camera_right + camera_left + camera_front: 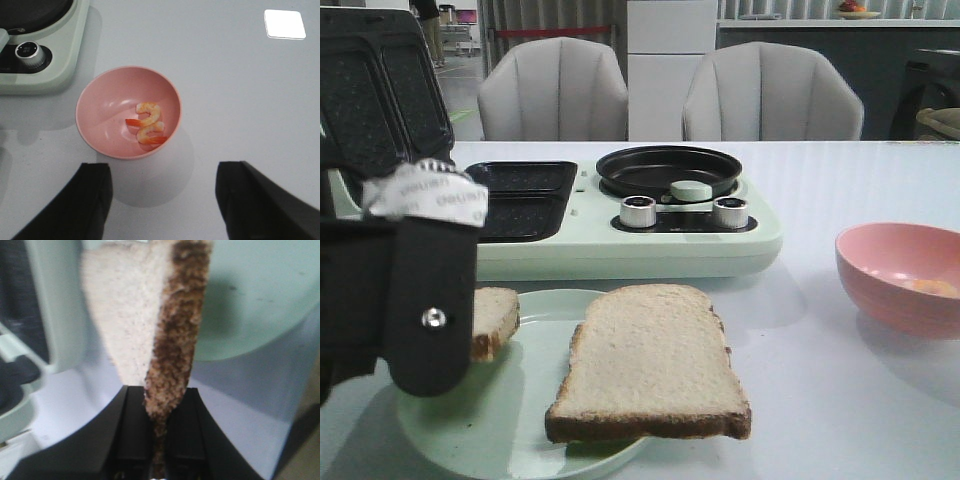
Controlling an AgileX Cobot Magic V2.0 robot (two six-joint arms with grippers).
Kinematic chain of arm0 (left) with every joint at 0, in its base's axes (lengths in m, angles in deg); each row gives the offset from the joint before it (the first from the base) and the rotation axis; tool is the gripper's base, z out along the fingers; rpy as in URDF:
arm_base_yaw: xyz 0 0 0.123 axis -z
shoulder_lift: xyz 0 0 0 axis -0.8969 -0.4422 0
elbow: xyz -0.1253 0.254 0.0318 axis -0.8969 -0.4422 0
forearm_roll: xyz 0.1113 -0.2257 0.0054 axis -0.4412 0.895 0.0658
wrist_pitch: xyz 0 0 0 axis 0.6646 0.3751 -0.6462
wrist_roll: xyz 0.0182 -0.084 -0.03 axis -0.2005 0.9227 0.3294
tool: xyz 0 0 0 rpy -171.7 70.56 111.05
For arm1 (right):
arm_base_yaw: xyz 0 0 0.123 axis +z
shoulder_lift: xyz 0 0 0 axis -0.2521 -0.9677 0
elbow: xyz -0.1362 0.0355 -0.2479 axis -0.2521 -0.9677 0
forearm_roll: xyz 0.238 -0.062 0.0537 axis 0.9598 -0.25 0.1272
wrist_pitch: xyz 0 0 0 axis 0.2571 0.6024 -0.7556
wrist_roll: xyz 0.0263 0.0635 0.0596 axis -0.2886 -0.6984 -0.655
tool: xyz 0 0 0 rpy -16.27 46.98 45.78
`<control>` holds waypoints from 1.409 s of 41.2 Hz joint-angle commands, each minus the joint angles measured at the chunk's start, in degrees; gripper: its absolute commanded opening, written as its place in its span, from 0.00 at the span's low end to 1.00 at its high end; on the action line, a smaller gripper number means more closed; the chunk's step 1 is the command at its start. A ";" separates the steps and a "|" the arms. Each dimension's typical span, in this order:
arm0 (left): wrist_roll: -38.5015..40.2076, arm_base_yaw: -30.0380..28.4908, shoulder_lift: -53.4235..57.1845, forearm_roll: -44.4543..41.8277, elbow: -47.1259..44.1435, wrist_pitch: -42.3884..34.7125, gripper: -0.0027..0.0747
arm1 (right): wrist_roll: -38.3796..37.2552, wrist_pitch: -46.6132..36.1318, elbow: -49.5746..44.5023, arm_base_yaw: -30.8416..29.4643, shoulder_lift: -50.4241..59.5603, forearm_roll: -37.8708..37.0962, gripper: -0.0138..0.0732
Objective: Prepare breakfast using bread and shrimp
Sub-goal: 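Grasp the bread slice nearest the left gripper and lift it off the plate, then carry the bread slice with the left gripper onto the grill plate and release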
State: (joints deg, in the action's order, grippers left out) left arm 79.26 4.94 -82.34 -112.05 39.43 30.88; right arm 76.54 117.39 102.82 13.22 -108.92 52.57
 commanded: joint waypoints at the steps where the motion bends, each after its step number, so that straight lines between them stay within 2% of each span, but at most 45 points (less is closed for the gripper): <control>1: 1.04 2.58 5.97 -4.50 1.35 8.52 0.16 | 0.22 -4.31 1.91 -0.17 -0.12 -0.39 0.79; 6: 1.04 4.02 11.86 -13.56 1.35 12.08 0.16 | 0.22 -4.31 1.91 -0.17 -0.12 -0.39 0.79; 11: 1.13 3.01 15.89 -25.42 1.44 10.40 0.16 | 0.22 -4.31 1.91 -0.17 -0.12 -0.39 0.79; 14: 1.13 1.09 16.33 -29.40 2.08 8.15 0.16 | 0.22 -4.31 1.91 -0.17 -0.12 -0.39 0.79; 28: 1.13 -20.18 7.29 -34.20 15.03 -8.86 0.16 | 0.22 -4.37 1.91 -0.17 -0.11 -0.39 0.79; 36: 1.13 -28.83 -2.82 -34.66 26.09 -13.76 0.16 | 0.22 -4.37 1.91 -0.17 -0.11 -0.39 0.79; 49: 1.13 -37.38 -18.27 -34.66 42.48 -17.23 0.16 | 0.22 -4.37 1.91 -0.17 -0.11 -0.39 0.79; 58: 0.94 -42.30 -26.65 -34.66 49.17 -22.56 0.16 | 0.22 -4.37 1.91 -0.17 -0.11 -0.39 0.79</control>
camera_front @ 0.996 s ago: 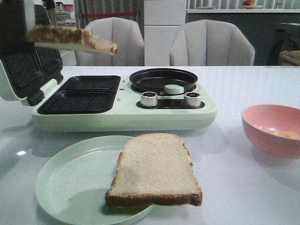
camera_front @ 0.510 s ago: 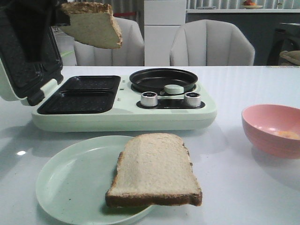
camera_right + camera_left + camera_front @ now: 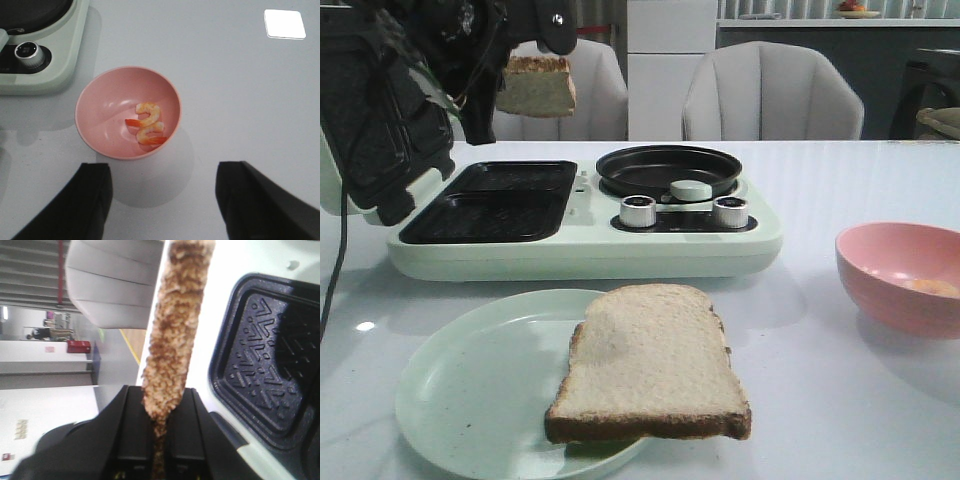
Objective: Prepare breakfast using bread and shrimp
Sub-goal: 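Carry the bread slice with the left gripper onto the grill plate and release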
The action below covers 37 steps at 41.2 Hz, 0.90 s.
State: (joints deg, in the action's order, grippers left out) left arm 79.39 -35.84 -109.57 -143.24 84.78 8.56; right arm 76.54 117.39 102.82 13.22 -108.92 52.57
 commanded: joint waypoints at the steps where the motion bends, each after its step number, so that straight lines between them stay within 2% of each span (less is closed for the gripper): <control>1: 0.81 -1.92 -0.20 -3.47 4.31 -0.76 0.16 | 0.22 -4.37 1.91 -0.17 -0.11 -0.39 0.79; 11: 0.81 -4.36 -7.02 -3.47 7.42 -3.49 0.16 | 0.22 -4.37 1.91 -0.17 -0.11 -0.39 0.79; 21: 0.81 -4.45 -9.02 -3.47 6.82 -3.92 0.16 | 0.22 -4.37 1.91 -0.17 -0.11 -0.39 0.79; 25: 0.81 -4.45 -9.02 -3.47 6.21 -5.01 0.20 | 0.22 -4.37 1.91 -0.17 -0.11 -0.39 0.79; 28: 0.81 -4.45 -9.02 -3.47 5.83 -5.82 0.28 | 0.22 -4.37 1.91 -0.17 -0.11 -0.39 0.79; 37: 0.97 -4.45 -8.04 -3.47 5.21 -6.90 0.70 | 0.22 -4.37 1.91 -0.17 -0.11 -0.39 0.79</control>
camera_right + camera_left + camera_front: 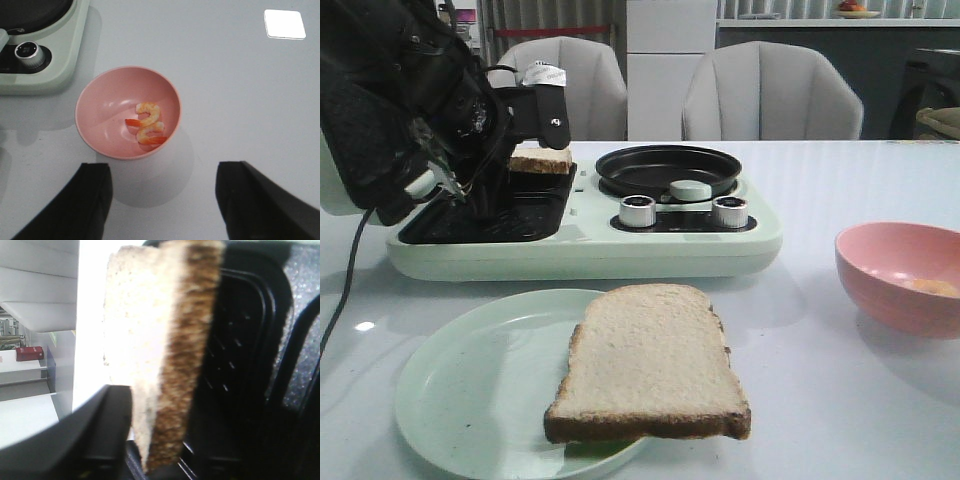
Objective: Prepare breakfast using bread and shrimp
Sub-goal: 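Carry the bread slice with the left gripper onto the grill plate and release, then reach the right gripper to the remaining bread slice and grasp it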
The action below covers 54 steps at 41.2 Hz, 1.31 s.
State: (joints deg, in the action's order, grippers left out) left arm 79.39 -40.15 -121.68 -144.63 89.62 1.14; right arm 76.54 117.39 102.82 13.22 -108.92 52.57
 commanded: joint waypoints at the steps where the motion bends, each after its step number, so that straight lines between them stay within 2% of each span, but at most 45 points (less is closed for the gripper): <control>1: 1.11 -0.14 4.48 -2.08 0.20 0.21 0.72 | 0.22 -4.37 1.91 -0.17 -0.11 -0.39 0.79; 8: 5.47 -0.30 9.82 -2.08 -3.99 -2.45 0.72 | 0.22 -4.37 1.91 -0.17 -0.11 -0.39 0.79; 16: 14.63 0.16 19.56 -2.08 -11.97 -8.30 0.68 | 0.22 -4.37 1.91 -0.17 -0.11 -0.39 0.79; 22: 16.57 3.14 27.81 -2.08 -18.40 -7.48 0.65 | 0.22 -4.37 1.91 -0.17 -0.11 -0.39 0.79; 28: 19.00 9.83 36.81 0.34 -23.88 -2.26 0.61 | 0.22 -4.37 1.91 -0.17 -0.11 -0.39 0.79; 32: 19.00 14.44 42.70 11.30 -24.83 2.60 0.59 | 0.22 -4.37 1.91 -0.17 -0.11 -0.39 0.79; 36: 15.06 17.91 48.21 31.24 -24.83 6.14 0.58 | 0.22 -4.37 1.91 -0.17 -0.11 -0.39 0.79; 40: -1.82 21.08 52.76 50.38 -24.83 14.55 0.58 | 0.22 -4.37 1.91 -0.17 -0.11 -0.39 0.79; 46: -19.05 22.39 58.30 73.10 -24.93 29.50 0.58 | 0.22 -4.37 1.91 -0.17 -0.11 -0.39 0.79; 50: -27.91 21.41 63.11 86.48 -26.46 31.06 0.58 | 0.22 -4.37 1.91 -0.17 -0.11 -0.39 0.79; 54: -31.46 20.06 69.63 95.32 -29.90 28.72 0.58 | 0.22 -4.81 1.91 -0.17 -0.11 -0.33 0.79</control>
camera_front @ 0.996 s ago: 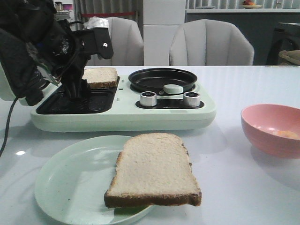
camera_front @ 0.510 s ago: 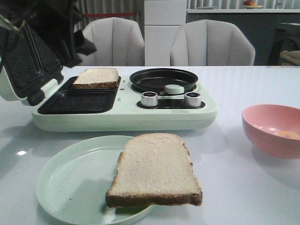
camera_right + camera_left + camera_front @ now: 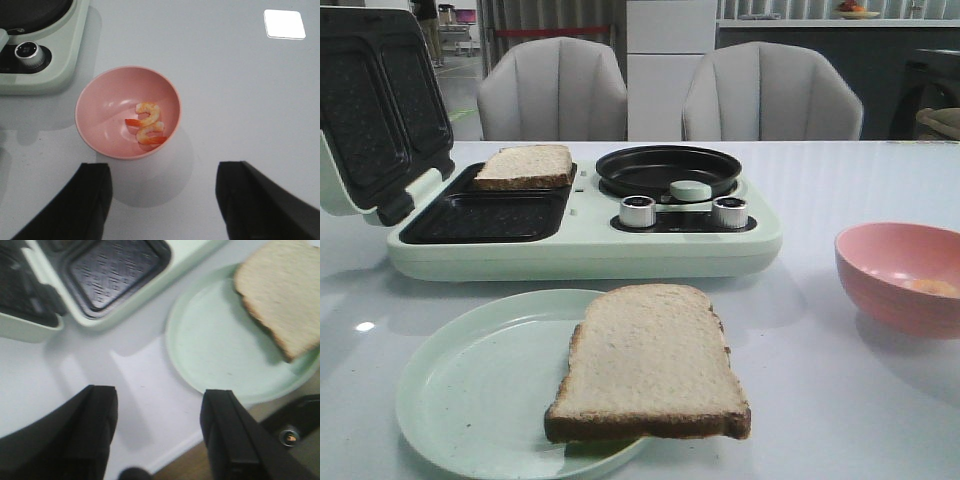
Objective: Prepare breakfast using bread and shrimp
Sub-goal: 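Reach the right gripper to the remaining bread slice and grasp it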
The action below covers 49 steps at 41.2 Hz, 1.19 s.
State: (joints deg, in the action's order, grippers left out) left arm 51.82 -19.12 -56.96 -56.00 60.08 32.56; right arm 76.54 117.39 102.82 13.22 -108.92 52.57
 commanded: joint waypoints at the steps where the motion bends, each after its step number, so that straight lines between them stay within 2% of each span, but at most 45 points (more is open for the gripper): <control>1: -3.87 -1.11 6.52 7.91 -1.32 -3.03 0.58 | 0.22 -5.14 1.91 -0.17 -0.11 -0.33 0.79; 7: -3.87 -1.37 15.92 12.15 -6.19 -5.42 0.58 | 0.22 -5.03 1.91 -0.17 -0.11 -0.33 0.79; 15: -3.87 -1.37 26.88 13.66 -10.01 -8.92 0.58 | 0.22 -4.19 1.91 -0.17 -0.11 -0.43 0.79; 24: -3.87 -1.37 32.06 13.66 -10.52 -9.37 0.58 | 0.22 -4.17 1.91 -0.17 -0.11 0.78 0.79; 30: -3.87 -1.37 31.95 13.66 -10.52 -9.37 0.58 | 2.02 -1.40 1.91 0.37 -1.88 15.64 0.79; 35: -3.87 -1.37 31.95 13.66 -10.52 -9.49 0.58 | 8.82 3.58 1.91 3.66 -7.20 29.48 0.79; 39: -3.87 -1.37 31.95 13.66 -10.52 -9.49 0.58 | 14.33 4.85 1.91 7.71 -12.39 37.85 0.79; 42: -3.87 -1.37 31.95 13.66 -10.52 -9.49 0.58 | 16.83 4.66 1.91 11.40 -16.69 42.24 0.79; 49: -3.87 -1.37 31.95 13.66 -10.52 -9.49 0.58 | 19.05 -0.41 1.91 19.51 -27.11 46.71 0.79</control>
State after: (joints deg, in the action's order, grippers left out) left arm 47.78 -20.38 -24.59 -42.77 48.09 27.97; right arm 93.66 121.06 102.91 29.66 -132.62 94.69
